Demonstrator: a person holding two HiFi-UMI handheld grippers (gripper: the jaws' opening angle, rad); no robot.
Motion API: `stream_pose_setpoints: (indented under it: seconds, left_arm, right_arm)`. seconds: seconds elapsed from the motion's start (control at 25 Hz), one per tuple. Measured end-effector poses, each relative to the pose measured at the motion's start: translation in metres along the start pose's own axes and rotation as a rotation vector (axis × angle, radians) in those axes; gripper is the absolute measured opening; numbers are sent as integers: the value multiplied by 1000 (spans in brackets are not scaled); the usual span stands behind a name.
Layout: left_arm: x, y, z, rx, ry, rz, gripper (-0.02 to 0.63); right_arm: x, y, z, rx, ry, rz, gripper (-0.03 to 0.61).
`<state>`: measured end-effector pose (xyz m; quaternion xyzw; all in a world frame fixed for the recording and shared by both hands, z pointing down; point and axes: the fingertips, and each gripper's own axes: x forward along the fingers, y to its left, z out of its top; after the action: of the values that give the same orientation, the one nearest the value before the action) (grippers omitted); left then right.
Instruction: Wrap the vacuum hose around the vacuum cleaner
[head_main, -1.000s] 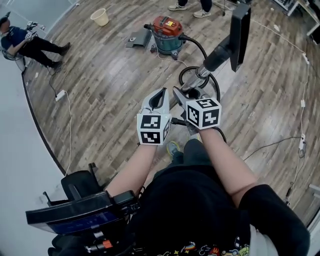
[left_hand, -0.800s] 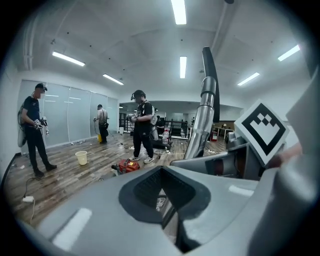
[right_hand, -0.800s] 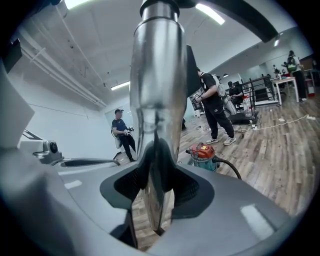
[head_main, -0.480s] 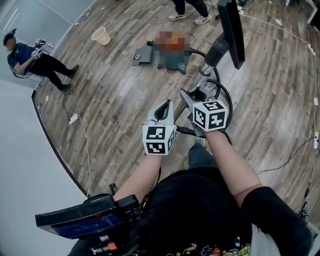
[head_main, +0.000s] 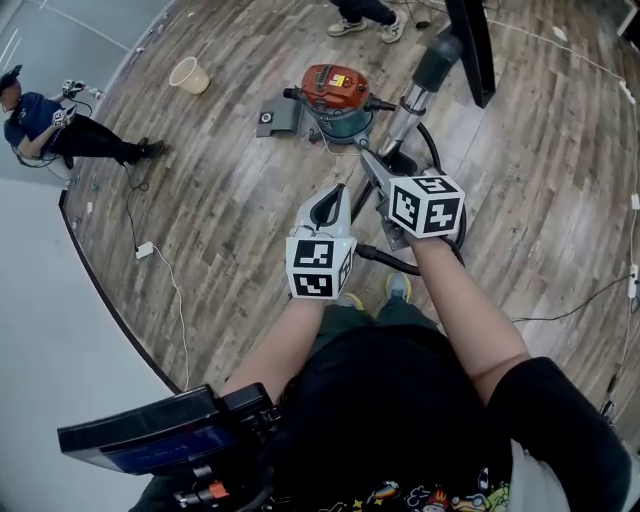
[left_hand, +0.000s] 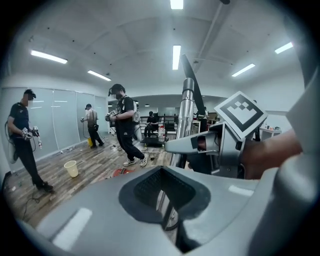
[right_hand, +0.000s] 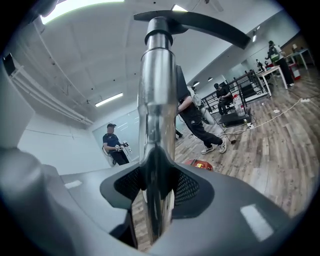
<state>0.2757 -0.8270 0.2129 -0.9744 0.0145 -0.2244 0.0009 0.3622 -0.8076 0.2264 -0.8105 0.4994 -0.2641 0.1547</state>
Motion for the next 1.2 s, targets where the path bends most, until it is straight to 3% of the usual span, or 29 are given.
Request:
stream_pose_setpoints:
  seconds: [0.32,0.76,0.96,1.2]
  left_arm:
    - [67,36,19,41,2,-107,1]
    - [173,109,34,113,44,-399,1]
    - [210,122,37,117,67,-440,1]
    - [259,104,15,147,121,-452,1]
  right_arm:
    - [49,-38,33,54,-54,-95,184]
    - [137,-89,62,180,-166,-358,184]
    - [149,-116,76,221,-206,-420,184]
    - [153,-185,69,315,-221,-462,184]
